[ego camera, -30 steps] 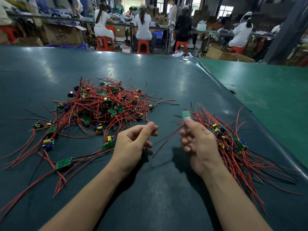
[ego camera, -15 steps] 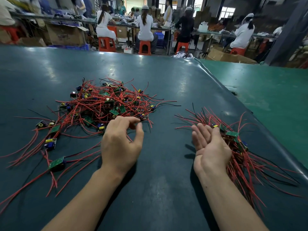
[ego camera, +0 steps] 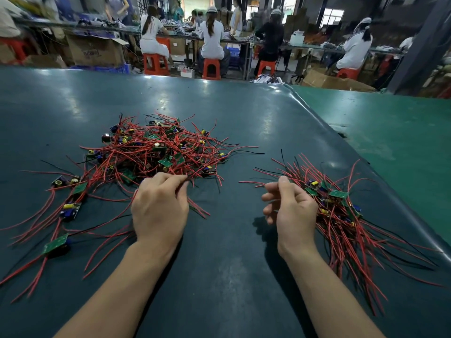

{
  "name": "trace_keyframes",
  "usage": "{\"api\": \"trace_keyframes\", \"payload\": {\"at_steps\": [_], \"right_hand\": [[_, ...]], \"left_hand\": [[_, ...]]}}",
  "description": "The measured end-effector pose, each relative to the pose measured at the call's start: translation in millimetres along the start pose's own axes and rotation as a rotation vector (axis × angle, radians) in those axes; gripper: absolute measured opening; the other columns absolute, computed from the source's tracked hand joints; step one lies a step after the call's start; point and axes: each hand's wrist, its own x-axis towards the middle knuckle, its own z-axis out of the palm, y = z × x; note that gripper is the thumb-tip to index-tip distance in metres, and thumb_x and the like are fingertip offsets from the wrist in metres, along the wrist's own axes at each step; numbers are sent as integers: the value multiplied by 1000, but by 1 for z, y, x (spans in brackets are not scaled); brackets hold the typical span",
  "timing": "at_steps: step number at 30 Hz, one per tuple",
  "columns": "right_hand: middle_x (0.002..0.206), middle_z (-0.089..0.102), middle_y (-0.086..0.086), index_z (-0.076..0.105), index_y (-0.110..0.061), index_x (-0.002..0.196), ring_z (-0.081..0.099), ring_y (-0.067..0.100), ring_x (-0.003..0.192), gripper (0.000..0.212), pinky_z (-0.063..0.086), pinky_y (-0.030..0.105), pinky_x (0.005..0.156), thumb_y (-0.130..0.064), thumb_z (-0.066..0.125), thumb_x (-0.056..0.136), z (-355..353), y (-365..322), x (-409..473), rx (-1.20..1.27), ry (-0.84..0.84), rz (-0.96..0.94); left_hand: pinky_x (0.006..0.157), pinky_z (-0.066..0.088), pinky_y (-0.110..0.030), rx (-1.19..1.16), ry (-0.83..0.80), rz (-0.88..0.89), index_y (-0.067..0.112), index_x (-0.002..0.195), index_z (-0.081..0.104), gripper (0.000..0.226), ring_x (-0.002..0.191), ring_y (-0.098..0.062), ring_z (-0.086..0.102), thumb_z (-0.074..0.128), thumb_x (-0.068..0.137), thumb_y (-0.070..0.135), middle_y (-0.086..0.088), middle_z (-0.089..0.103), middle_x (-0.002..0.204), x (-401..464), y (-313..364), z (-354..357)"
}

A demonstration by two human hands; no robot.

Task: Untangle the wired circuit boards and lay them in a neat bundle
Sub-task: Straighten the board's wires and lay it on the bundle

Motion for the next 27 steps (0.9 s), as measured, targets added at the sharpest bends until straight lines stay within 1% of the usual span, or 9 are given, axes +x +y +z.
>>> {"api": "trace_keyframes", "payload": {"at_steps": [4, 7, 9, 12, 15, 20, 22, 24, 27], "right_hand": [[66, 68, 1, 71, -16, 87, 54, 8, 44, 14, 39, 20, 37, -10, 61, 94, 7, 1, -12, -118, -377, 8], [80, 68, 1, 68, -24, 104, 61, 11, 53, 28, 45, 20, 43, 0, 67, 88, 10, 4, -19, -225, -626, 30], [80, 68, -3, 66, -28, 104, 63, 18, 61, 37, 49, 25, 43, 5, 67, 86, 10, 4, -20, -262, -674, -1], [81, 71, -11, 68, -27, 102, 67, 10, 76, 48, 55, 25, 58, 15, 60, 81, 9, 1, -18, -248, -662, -162], [94, 72, -16, 66, -22, 106, 66, -3, 90, 40, 50, 15, 79, 2, 59, 74, 8, 1, -17, -203, -651, -241], [93, 75, 4, 76, -16, 92, 70, 13, 82, 21, 54, 21, 58, -3, 65, 81, 10, -1, -15, 281, -522, 105], [95, 74, 9, 75, -16, 95, 70, 21, 82, 19, 55, 25, 55, -14, 64, 80, 7, -7, -9, 366, -461, 176], [97, 73, 12, 74, -15, 96, 71, 23, 83, 22, 55, 27, 54, -24, 64, 79, 5, -12, -7, 399, -433, 240], [87, 73, 11, 73, -12, 86, 71, 22, 75, 14, 55, 26, 52, -19, 66, 77, 6, -11, -8, 413, -384, 278]], "left_hand": [[69, 49, -38, -196, 239, 286, 8, 98, 78, 14, 75, -30, 60, 75, 85, 13, -10, 67, 87, -3, 9, 2], [66, 50, -32, -353, 227, 388, 8, 101, 77, 17, 72, -23, 61, 76, 84, 8, -8, 64, 85, -8, 16, 4], [68, 51, -30, -451, 143, 461, 7, 102, 76, 20, 75, -19, 62, 77, 82, 5, -8, 64, 87, -14, 22, 6], [71, 53, -35, -610, -21, 569, 4, 100, 76, 16, 83, -21, 66, 74, 84, 7, -7, 69, 94, -21, 31, 10], [75, 53, -40, -626, -61, 605, 2, 96, 76, 14, 87, -26, 66, 74, 84, 9, -5, 72, 94, -20, 36, 11], [90, 47, -36, -544, 79, 647, 2, 87, 77, 11, 98, -30, 61, 72, 85, 12, -9, 70, 102, -20, 40, 2], [71, 47, -30, -592, 104, 608, 4, 67, 71, 27, 73, -22, 59, 65, 90, 16, -6, 66, 77, -24, 38, 1], [51, 42, -31, -604, -20, 516, 5, 54, 60, 44, 50, -20, 50, 59, 94, 23, -3, 55, 56, -25, 36, 5], [47, 42, -31, -560, -179, 405, 8, 57, 63, 44, 46, -19, 50, 57, 93, 31, 0, 54, 51, -27, 36, 13]]}}
